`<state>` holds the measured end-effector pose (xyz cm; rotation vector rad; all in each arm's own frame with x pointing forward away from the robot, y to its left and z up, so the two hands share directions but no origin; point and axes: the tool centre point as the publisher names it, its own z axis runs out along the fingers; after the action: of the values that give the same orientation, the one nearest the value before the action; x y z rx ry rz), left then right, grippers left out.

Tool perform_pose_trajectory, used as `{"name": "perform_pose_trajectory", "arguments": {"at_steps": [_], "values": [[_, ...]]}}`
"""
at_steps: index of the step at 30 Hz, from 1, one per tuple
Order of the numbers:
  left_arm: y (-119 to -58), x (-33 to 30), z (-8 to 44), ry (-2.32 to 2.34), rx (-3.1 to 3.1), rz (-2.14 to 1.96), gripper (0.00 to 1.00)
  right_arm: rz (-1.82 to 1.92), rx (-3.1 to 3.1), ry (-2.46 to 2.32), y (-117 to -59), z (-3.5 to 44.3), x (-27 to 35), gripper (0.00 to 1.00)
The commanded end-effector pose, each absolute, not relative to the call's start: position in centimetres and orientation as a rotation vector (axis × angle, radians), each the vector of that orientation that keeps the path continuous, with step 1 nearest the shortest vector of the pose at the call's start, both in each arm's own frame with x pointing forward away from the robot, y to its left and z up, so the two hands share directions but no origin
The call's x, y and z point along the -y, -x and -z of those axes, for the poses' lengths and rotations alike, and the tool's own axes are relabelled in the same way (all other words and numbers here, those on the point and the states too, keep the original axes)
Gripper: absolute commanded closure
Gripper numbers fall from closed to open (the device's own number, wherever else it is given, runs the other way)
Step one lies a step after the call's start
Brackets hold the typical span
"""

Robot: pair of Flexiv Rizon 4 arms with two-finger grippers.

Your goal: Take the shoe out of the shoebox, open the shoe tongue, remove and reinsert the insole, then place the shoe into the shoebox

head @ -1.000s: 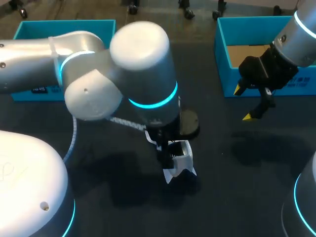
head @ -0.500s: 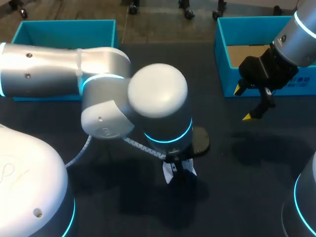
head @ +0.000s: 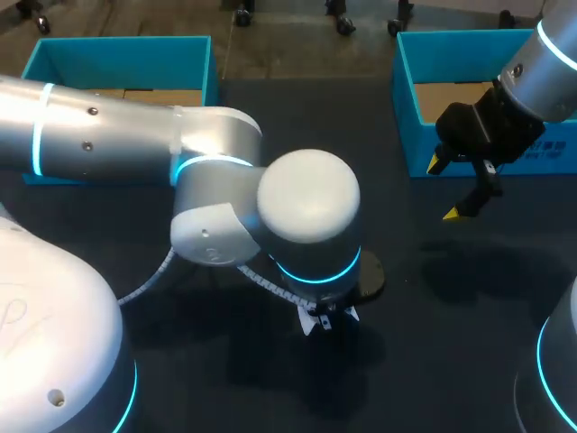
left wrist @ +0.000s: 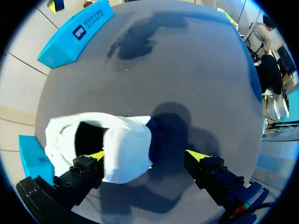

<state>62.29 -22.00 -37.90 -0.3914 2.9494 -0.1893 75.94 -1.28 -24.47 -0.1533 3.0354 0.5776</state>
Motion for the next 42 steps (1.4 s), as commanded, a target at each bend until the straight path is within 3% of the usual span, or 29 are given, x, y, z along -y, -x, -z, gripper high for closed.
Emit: {"name": "perform_pose_trajectory", "arguments": {"at_steps": [1, 6, 10, 13, 14, 20, 22, 23, 35, 42], "values": [[-62.4, 23.0, 39.7, 0.408, -2.948, 0.162, 0.01, -0.574, -3.035, 0.153, -75.9, 24.6, 1.2, 0.00], [-62.7, 23.2, 40.3, 0.444, -2.950, 0.149, 0.04, -0.574, -3.035, 0.153, -75.9, 24.6, 1.2, 0.00], [-62.8, 23.3, 40.5, 0.459, -2.955, 0.148, 0.13, -0.574, -3.035, 0.153, -75.9, 24.6, 1.2, 0.00], [-62.8, 23.3, 40.6, 0.474, -2.977, 0.141, 0.39, -0.574, -3.035, 0.153, -75.9, 24.6, 1.2, 0.00], [-62.8, 23.3, 40.7, 0.475, -2.978, 0.141, 0.53, -0.574, -3.035, 0.153, -75.9, 24.6, 1.2, 0.00], [-62.9, 23.3, 40.8, 0.469, -3.012, 0.128, 0.73, -0.574, -3.035, 0.153, -75.9, 24.6, 1.2, 0.00], [-62.9, 23.3, 40.7, 0.466, -3.030, 0.125, 0.86, -0.574, -3.035, 0.153, -75.9, 24.6, 1.2, 0.00], [-62.9, 23.3, 40.7, 0.464, -3.033, 0.124, 1.00, -0.574, -3.035, 0.153, -75.9, 24.6, 1.2, 0.00], [-62.8, 21.9, 37.5, 0.378, -3.131, 0.058, 1.00, -0.574, -3.035, 0.153, -75.9, 24.6, 1.2, 0.00], [-63.3, 20.7, 32.2, 0.330, -3.129, 0.048, 1.00, -0.574, -3.035, 0.153, -75.9, 24.6, 1.2, 0.00]]}}
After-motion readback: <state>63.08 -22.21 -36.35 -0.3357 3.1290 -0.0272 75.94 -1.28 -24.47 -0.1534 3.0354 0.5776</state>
